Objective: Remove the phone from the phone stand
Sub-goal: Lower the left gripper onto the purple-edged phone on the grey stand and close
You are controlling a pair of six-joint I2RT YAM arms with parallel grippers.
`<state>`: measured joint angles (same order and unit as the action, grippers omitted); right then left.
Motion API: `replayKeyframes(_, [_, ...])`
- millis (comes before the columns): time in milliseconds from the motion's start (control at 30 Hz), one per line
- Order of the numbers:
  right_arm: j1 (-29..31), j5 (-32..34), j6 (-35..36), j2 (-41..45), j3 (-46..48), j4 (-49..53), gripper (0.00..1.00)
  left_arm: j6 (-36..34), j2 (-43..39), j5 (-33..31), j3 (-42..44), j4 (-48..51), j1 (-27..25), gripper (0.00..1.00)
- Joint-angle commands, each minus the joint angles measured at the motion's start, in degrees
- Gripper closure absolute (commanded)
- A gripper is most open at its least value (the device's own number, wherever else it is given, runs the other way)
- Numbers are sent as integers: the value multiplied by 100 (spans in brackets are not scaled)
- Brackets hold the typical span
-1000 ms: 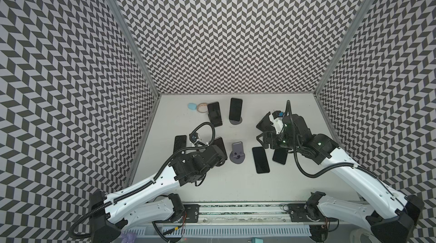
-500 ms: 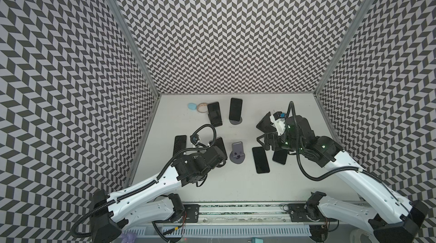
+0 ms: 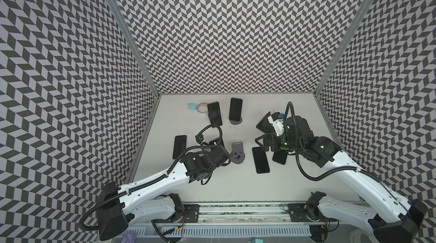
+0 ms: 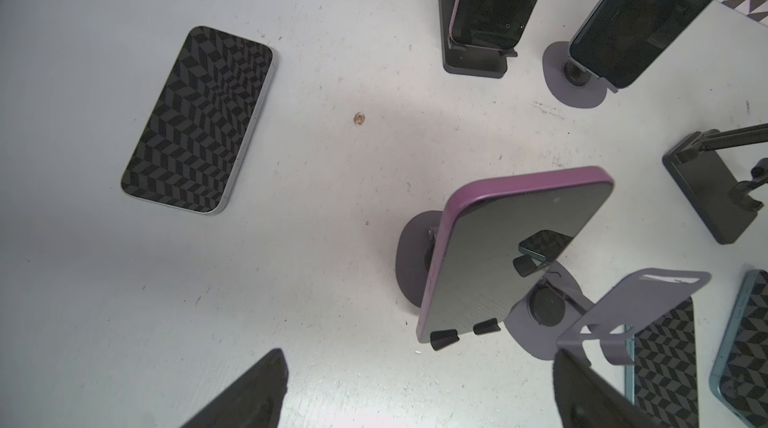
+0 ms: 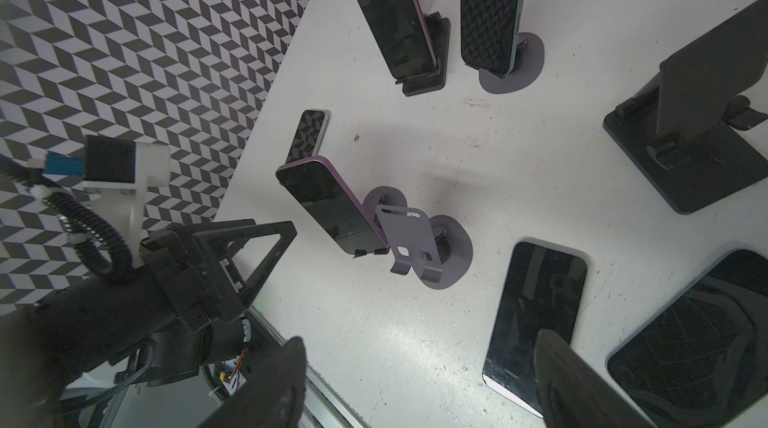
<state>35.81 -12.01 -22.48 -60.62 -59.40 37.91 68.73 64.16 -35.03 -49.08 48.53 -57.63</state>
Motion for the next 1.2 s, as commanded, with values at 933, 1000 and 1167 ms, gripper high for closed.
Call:
replayKeyframes(933, [5,32,97,389,-150,-133,17,-320,1504,171,-1119,-492,618,0])
replayKeyframes(1000, [6,23,121,346,-168,-137,17,-321,1596,166,-1152,-530,628,0])
replayKeyframes(1167, [12,-35,133,272,-143,-170,17,-344,1805,145,-1180,-592,695,0])
